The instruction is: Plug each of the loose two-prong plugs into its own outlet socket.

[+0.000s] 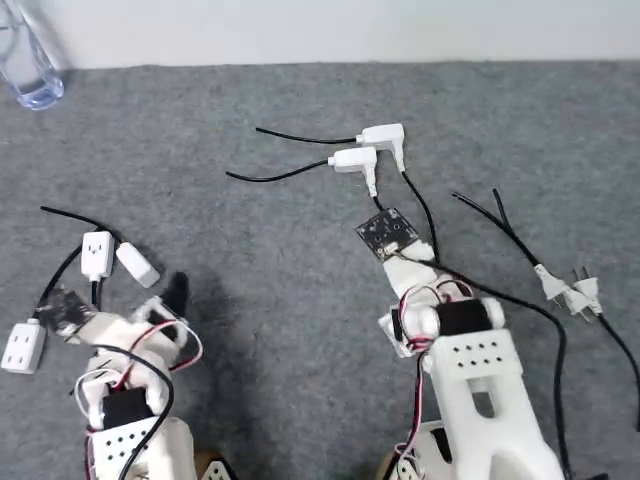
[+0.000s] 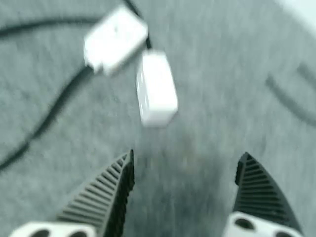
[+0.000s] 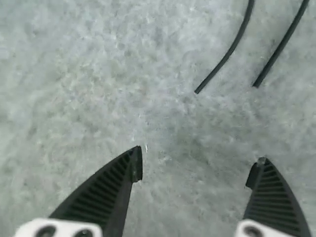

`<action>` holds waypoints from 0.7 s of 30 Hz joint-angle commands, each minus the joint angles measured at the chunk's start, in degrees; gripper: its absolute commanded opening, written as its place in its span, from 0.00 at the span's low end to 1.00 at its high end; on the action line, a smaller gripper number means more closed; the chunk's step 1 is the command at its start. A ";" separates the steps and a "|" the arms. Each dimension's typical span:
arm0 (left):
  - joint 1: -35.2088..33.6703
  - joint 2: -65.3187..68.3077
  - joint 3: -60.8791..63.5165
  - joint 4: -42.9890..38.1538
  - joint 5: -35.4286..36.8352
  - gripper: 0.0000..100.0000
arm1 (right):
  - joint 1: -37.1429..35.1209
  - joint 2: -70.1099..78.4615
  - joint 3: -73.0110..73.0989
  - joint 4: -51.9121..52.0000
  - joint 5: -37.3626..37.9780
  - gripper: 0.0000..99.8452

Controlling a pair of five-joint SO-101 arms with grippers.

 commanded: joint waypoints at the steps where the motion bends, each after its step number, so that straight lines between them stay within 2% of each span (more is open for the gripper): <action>1: 2.73 -0.62 -0.84 3.78 -2.20 0.32 | 0.13 -2.15 2.20 -3.56 -1.67 0.33; 8: 2.73 -0.62 -0.84 3.78 -2.20 0.32 | -0.13 -2.24 10.37 -13.85 -1.67 0.33; 21: 2.73 -0.62 -0.84 3.78 -2.20 0.32 | -0.04 -2.24 10.99 -14.29 -1.58 0.33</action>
